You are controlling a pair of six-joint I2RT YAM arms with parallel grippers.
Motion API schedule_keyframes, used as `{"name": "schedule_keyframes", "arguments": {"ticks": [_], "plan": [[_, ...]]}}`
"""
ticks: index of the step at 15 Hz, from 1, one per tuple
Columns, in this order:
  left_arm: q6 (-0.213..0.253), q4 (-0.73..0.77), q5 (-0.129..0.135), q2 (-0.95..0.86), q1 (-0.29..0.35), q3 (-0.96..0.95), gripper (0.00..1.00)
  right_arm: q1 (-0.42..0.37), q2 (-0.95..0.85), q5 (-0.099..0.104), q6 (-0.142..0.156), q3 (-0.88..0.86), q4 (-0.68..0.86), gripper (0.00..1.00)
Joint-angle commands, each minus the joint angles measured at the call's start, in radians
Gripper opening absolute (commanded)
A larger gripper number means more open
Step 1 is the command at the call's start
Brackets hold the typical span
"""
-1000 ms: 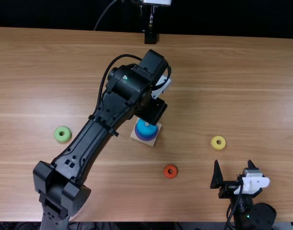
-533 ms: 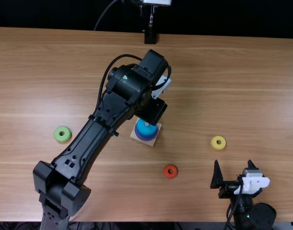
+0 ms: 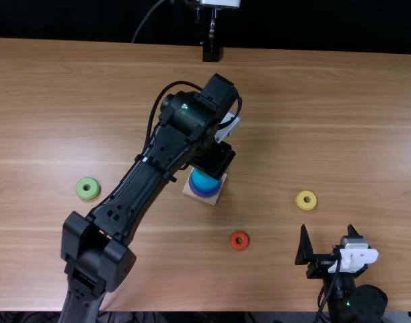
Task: Build the Hanoi tower: stack the rings onto the peg from bottom to top in this color order: purple, dark blue, light blue, dark green, light green, yellow, orange.
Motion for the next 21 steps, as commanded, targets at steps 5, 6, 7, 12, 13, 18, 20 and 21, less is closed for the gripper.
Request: {"name": "schedule_keyframes", "arguments": {"ticks": [5,6,7,12,13,18,20,21], "plan": [[-0.001,-0.025,0.004,0.013,-0.008,-0.013,1.00,-0.011,-0.013,-0.012,-0.009,-0.067,-0.058,1.00],[-0.001,-0.023,0.004,0.008,-0.005,-0.009,1.00,-0.011,-0.013,-0.012,-0.009,-0.067,-0.058,1.00],[0.001,-0.014,0.004,0.005,-0.001,-0.003,1.00,-0.011,-0.013,-0.012,-0.009,-0.069,-0.058,1.00],[0.004,0.134,0.006,-0.213,0.052,-0.010,1.00,-0.011,-0.013,-0.012,-0.007,-0.067,-0.058,1.00],[0.006,0.174,0.008,-0.259,0.076,-0.018,1.00,-0.011,-0.013,-0.014,-0.009,-0.069,-0.058,1.00],[-0.007,0.303,0.013,-0.538,0.308,-0.274,1.00,-0.011,-0.013,-0.012,-0.007,-0.069,-0.058,1.00],[-0.007,0.360,0.076,-0.635,0.438,-0.437,1.00,-0.011,-0.013,-0.012,-0.009,-0.067,-0.058,1.00],[-0.007,0.410,0.111,-0.685,0.486,-0.517,1.00,-0.011,-0.013,-0.012,-0.009,-0.067,-0.058,1.00]]}}
